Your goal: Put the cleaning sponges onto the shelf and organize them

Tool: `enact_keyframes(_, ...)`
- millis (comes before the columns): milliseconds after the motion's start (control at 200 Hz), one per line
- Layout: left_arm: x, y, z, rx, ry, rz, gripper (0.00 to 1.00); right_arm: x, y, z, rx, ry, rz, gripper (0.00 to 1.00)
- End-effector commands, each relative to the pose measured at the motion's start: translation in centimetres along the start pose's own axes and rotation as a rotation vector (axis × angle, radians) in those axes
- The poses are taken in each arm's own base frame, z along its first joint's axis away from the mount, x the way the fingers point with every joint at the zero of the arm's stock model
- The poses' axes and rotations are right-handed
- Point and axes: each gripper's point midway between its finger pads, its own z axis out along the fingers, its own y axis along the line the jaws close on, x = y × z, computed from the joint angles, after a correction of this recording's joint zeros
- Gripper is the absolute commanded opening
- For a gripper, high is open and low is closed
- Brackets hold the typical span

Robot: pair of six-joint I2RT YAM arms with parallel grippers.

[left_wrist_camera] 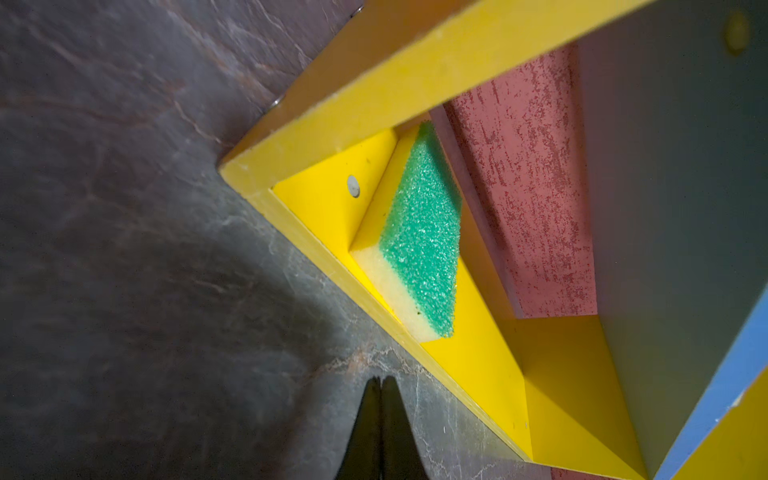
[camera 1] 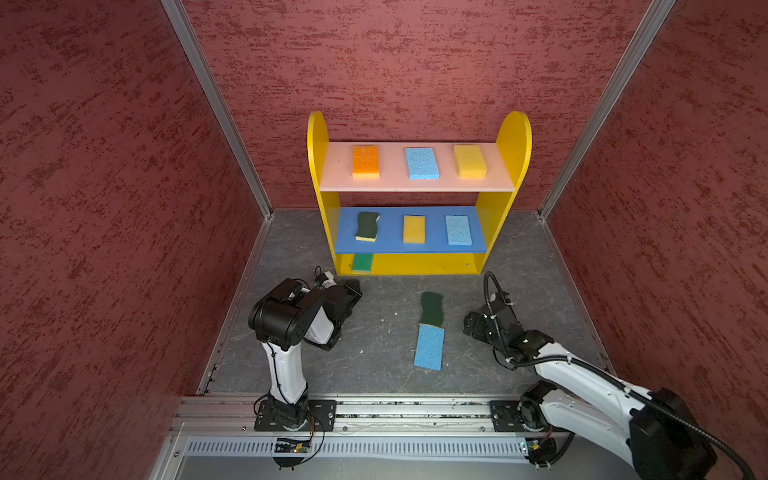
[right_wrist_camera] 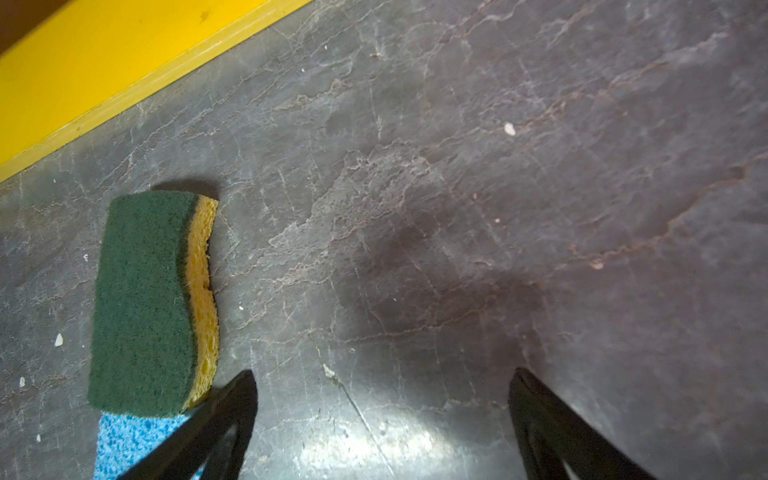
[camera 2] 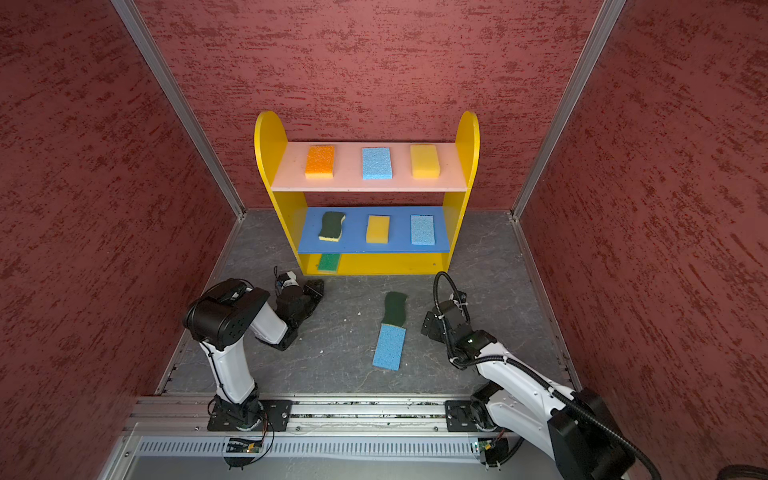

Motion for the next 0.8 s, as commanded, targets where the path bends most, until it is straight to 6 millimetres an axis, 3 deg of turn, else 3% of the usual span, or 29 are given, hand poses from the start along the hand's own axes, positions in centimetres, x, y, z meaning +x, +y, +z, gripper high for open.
enact_keyframes(0,0.5,1.8,0.5,-0.084,0.01,-0.021,0.0,-0.8,0.1,0.0,0.004,-0.035,0.0,0.95)
enact_keyframes(346,0.8,0.8,2.1,-0.115,0.004,-0.055,0.0,-0.9,0.1,0.0,0.003,-0.039,-0.003,0.95)
enact_keyframes(796,2.3,3.3,3.5,-0.129,-0.024,-0.158,0.0,-0.8,-0.1,-0.2,-0.004,-0.044,0.0,0.95)
